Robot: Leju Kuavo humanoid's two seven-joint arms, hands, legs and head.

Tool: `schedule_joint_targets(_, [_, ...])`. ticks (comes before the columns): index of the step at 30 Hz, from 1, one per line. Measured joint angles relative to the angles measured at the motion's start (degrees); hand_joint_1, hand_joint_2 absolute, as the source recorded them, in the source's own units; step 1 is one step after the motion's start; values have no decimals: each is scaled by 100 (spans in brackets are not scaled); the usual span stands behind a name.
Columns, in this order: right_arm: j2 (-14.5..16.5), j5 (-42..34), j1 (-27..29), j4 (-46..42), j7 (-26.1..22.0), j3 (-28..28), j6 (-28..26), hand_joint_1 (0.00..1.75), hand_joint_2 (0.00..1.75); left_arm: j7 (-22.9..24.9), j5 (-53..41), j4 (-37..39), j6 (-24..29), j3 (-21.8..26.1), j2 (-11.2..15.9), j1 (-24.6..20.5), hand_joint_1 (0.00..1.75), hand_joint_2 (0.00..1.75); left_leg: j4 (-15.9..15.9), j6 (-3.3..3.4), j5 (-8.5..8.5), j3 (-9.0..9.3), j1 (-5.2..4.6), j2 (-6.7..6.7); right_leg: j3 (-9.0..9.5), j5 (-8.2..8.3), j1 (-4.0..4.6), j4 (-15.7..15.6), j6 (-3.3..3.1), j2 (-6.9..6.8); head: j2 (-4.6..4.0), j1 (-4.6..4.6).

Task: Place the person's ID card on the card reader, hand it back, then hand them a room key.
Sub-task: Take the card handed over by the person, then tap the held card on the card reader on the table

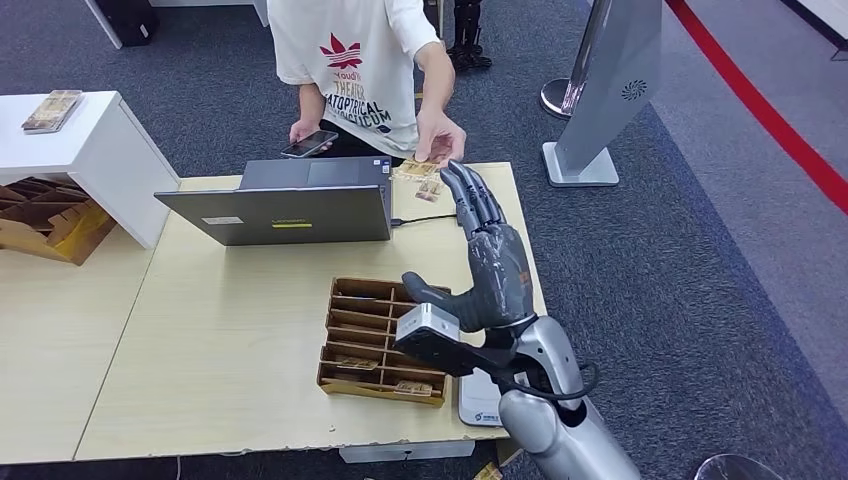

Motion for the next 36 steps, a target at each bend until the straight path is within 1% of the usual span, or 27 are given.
schedule_joint_targets(4, [71, 570, -371, 519, 159, 55, -111, 0, 175, 64, -161, 0, -92, 0, 10, -28, 0, 0, 0, -7, 6, 1, 0, -1, 1, 2, 0, 1, -1, -1, 0, -1])
schedule_joint_targets(15, [224, 2005, -1299, 2316, 664, 20, -696, 0, 175, 212, -570, 0, -282, -25, 32, -98, 0, 0, 1, -8, 9, 0, 1, -3, -1, 7, 0, 1, -4, -1, 0, 1])
schedule_joint_targets(16, [231, 2105, -1365, 2448, 701, 11, -728, 3, 175, 222, -595, 0, -294, -30, 36, -105, 0, 0, 1, -8, 9, 0, 0, -3, -1, 7, 0, 1, -4, -1, 0, 1])
schedule_joint_targets(17, [238, 2188, -1427, 2575, 728, 2, -755, 42, 175, 229, -617, 0, -303, -35, 39, -113, 0, 0, 1, -8, 9, 0, 1, -3, -1, 7, 0, 1, -4, -1, 0, 0])
schedule_joint_targets(19, [246, 2295, -1526, 2784, 763, -13, -791, 130, 175, 241, -644, 0, -313, -39, 43, -130, 0, 0, 1, -8, 9, 0, 1, -3, -1, 7, 0, 1, -4, -1, 0, 0])
schedule_joint_targets(20, [248, 2330, -1561, 2874, 770, -23, -805, 171, 175, 246, -649, 0, -317, -39, 44, -137, 0, 0, 1, -8, 9, 0, 1, -3, -1, 7, 0, 1, -4, -1, 0, 0])
schedule_joint_targets(21, [250, 2350, -1583, 2952, 774, -35, -817, 175, 175, 249, -650, 0, -321, -39, 44, -142, 0, 0, 1, -8, 9, 0, 1, -3, -1, 7, 0, 2, -4, -1, 0, 0])
schedule_joint_targets(36, [262, 2299, -1602, 3420, 795, -164, -852, 175, 175, 238, -645, 0, -305, -39, 44, -142, 0, 0, 1, -8, 9, -1, 1, -3, -2, 7, 0, 1, -4, -1, 0, 1])
